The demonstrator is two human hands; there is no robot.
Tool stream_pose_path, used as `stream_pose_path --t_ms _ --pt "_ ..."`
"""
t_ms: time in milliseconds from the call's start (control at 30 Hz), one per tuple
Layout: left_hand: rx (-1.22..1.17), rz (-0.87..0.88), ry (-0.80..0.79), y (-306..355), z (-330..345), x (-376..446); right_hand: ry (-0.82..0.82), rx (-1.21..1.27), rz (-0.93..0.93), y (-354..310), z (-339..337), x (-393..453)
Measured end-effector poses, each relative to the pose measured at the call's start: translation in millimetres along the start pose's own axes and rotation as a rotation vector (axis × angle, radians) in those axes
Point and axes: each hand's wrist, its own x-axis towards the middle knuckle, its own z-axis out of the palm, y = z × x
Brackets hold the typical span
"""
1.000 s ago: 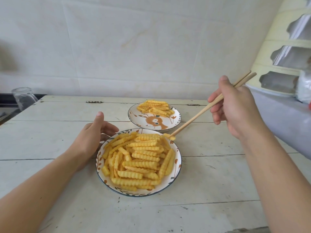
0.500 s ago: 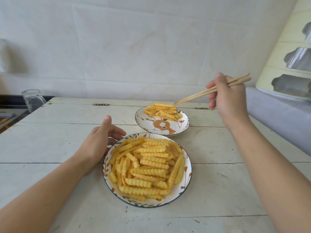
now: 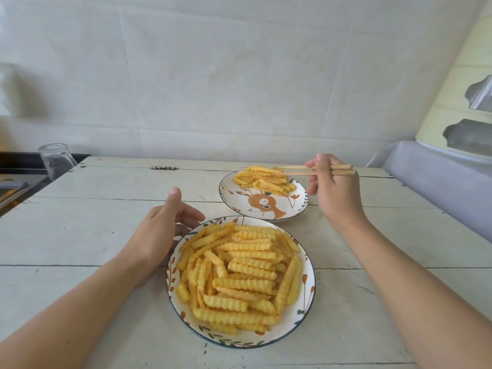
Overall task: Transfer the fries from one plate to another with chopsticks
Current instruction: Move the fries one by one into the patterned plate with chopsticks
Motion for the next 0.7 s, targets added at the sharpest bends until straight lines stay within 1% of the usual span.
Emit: stream_pose_path --t_ms 100,267,400,467,533,600,700 --pt "0.002 -0.002 -0.001 0 0 0 0.015 0.010 -0.006 -1 2 1" --pt "-0.003 -0.010 0.003 0 0 0 0.103 0.105 0.012 -10 -5 3" --pt "-0.016 -0.023 -0.005 3 -1 -3 0.189 0.296 0.133 -34 -20 2" --pt "-0.021 -0.021 -0.010 5 -1 -5 0.190 0.420 0.210 -51 -30 1" --pt "-0.022 -0.015 -0.013 5 0 -6 0.094 0.534 0.248 -65 -40 -2" --pt "-0.023 -0.010 -0.015 5 0 -5 -0.070 0.609 0.254 -76 -47 -6" --pt "-0.017 0.004 -0.015 4 -1 -6 -0.252 0.559 0.216 -84 -52 -16"
